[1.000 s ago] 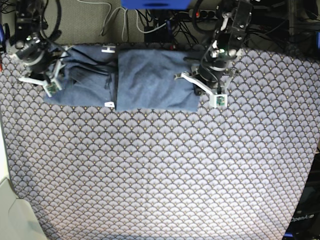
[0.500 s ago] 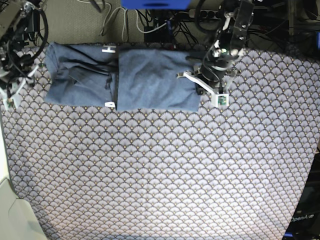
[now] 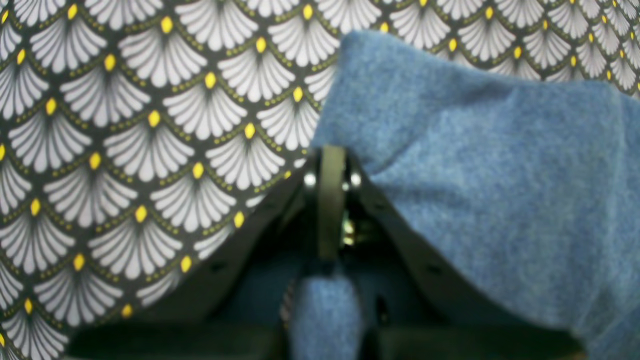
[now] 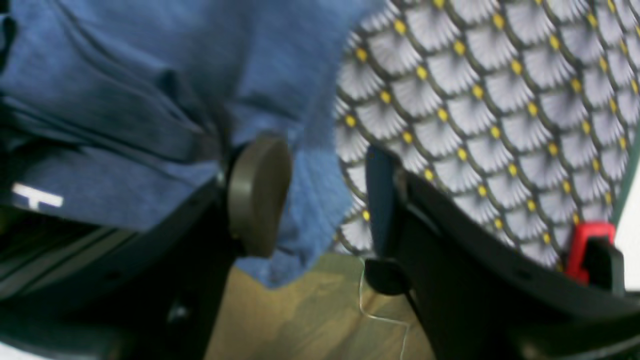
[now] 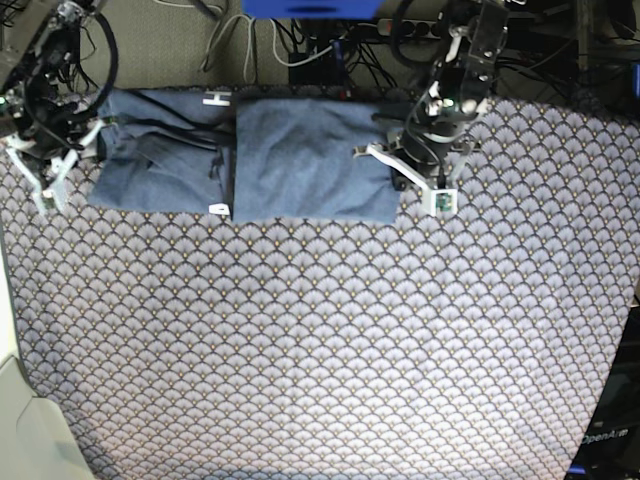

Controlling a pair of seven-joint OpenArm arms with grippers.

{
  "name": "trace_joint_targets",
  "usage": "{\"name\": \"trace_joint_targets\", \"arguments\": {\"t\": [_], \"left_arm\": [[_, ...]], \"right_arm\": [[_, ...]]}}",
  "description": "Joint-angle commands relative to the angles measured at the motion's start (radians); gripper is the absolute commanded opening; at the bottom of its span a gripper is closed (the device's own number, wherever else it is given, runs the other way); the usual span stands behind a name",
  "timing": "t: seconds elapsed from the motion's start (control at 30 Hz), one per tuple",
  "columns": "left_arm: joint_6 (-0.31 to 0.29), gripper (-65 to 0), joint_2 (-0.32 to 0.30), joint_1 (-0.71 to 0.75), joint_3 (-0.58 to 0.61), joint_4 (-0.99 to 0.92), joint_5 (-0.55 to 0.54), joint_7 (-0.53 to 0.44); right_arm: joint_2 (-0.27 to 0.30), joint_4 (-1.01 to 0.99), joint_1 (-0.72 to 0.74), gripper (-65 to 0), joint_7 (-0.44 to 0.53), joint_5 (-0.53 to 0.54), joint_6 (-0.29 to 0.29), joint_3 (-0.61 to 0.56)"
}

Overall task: Fold the T-shirt properly
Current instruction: 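Grasp the other strip end with the right gripper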

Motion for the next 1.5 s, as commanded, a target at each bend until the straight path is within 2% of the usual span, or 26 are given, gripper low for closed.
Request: {"name": "trace_joint_targets", "arguments": {"t": [0.0, 0.17, 0.47, 0.73, 0.87, 1.1, 1.23, 1.47], "left_arm": [[0.003, -64.5, 0.0, -0.004, -0.001, 0.01, 0.0, -0.004], [0.003, -64.5, 0.0, -0.004, -0.001, 0.017, 0.0, -0.003], [0.003, -64.5, 0.0, -0.005, -0.001, 0.017, 0.0, -0.003], [0.003, -64.5, 0.003, -0.005, -0.001, 0.017, 0.0, -0.003], [0.003, -64.5, 0.001, -0.005, -0.001, 0.017, 0.0, -0.003], [0.003, -64.5, 0.001, -0.005, -0.001, 0.019, 0.0, -0.003], [0.003, -64.5, 0.004, -0.005, -0.003, 0.019, 0.0, -0.003], [0.003, -64.5, 0.006, -0.007, -0.003, 0.036, 0.0, -0.006]], "right_arm": [[0.013, 0.014, 0.006, -35.2, 0.013, 0.01, -0.004, -0.012], [0.013, -0.006, 0.006, -35.2, 0.076, 0.01, -0.004, -0.031], [0.076, -0.25, 0.063, -35.2, 0.147, 0.01, -0.004, -0.031], [0.091, -0.319, 0.065, -35.2, 0.21, 0.01, -0.004, -0.031], [0.091, -0.359, 0.065, -35.2, 0.239, 0.01, -0.004, -0.031], [0.082, -0.368, 0.06, -35.2, 0.233, 0.01, -0.004, -0.037], [0.08, -0.371, 0.055, -35.2, 0.231, 0.01, -0.004, -0.103], [0.022, -0.365, 0.034, -36.0, 0.233, 0.01, -0.004, -0.129]]}}
